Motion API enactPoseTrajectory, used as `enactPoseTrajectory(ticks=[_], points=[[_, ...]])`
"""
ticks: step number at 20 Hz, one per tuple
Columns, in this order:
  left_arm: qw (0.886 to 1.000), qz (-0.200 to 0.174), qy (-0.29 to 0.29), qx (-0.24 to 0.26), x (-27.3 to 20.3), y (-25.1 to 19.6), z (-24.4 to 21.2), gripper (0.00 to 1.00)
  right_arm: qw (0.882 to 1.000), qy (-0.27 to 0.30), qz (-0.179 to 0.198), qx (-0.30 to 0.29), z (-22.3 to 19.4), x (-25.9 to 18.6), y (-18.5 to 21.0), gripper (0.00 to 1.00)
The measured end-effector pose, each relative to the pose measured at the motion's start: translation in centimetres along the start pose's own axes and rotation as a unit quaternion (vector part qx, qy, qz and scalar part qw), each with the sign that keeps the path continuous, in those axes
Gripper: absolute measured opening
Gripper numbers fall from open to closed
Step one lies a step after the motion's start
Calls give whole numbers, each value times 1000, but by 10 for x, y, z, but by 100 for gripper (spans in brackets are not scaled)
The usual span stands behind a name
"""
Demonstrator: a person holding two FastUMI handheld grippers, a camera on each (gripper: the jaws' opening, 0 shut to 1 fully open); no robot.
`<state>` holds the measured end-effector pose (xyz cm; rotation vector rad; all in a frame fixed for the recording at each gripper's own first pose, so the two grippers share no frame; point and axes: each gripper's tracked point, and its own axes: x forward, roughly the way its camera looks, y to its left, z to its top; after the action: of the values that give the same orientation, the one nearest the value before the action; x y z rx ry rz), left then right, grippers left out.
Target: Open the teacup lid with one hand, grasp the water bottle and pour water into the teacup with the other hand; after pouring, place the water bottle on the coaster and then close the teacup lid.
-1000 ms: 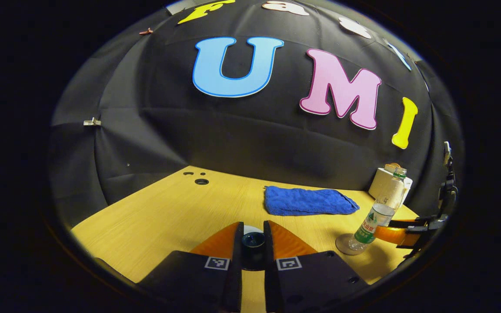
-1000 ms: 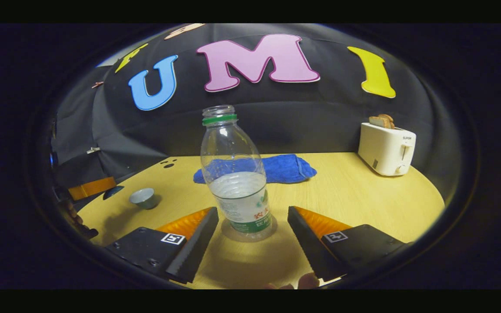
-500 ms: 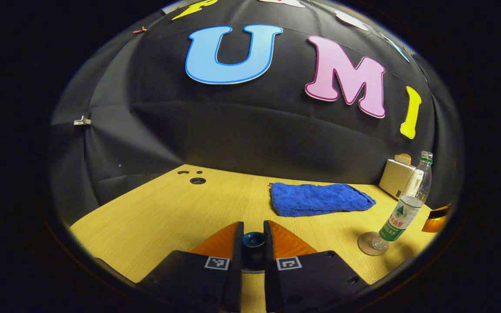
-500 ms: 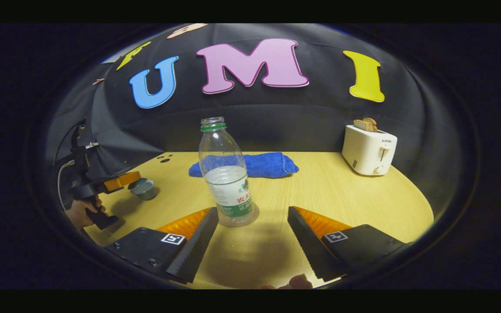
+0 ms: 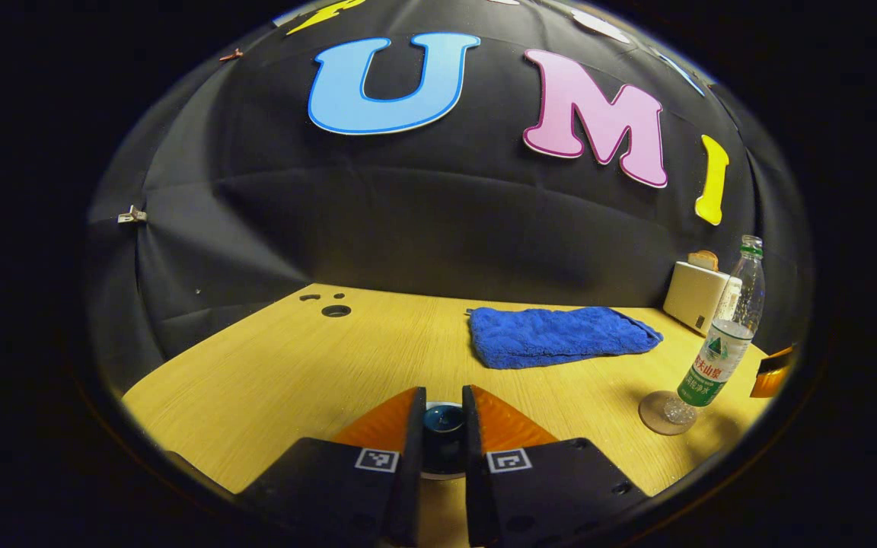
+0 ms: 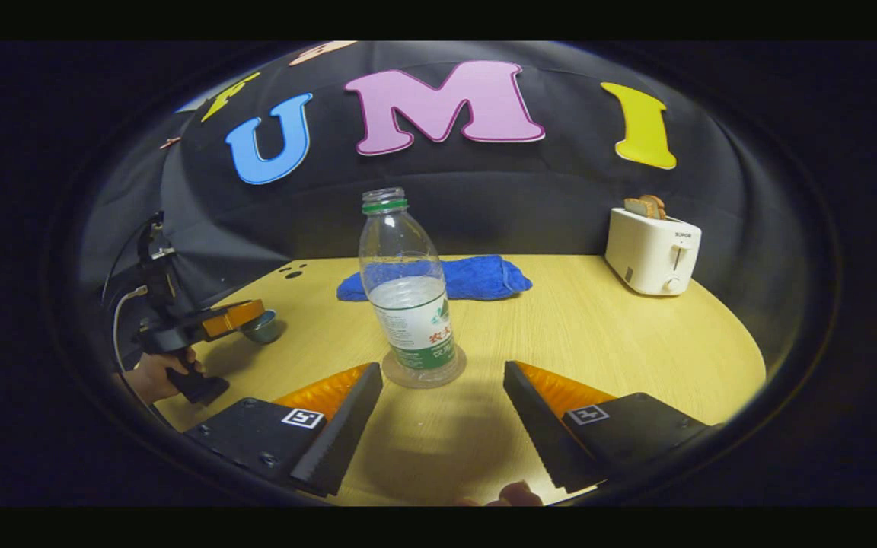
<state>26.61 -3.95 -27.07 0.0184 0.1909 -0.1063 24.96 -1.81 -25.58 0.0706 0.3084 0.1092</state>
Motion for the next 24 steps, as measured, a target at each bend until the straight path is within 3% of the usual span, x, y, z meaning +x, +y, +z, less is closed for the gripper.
enactPoseTrajectory(ticks=[6, 9, 13, 18, 24], points=[[1000, 1, -1, -6, -2, 0, -1, 39, 1000, -1, 1, -2, 1, 0, -2, 99], [1000, 10, -16, -3, -12, 4, 12, 70, 1000, -5, 0, 1, 4, -3, -4, 99], [1000, 13, -27, 9, -41, -2, 36, 95, 1000, -15, 1, -3, 26, -12, -5, 99], [999, 35, -31, 7, -100, -17, 80, 96, 999, -40, 3, -27, 72, -41, -6, 99], [996, 51, -71, -8, -170, -47, 163, 96, 998, -61, 26, -11, 113, -91, 9, 99]])
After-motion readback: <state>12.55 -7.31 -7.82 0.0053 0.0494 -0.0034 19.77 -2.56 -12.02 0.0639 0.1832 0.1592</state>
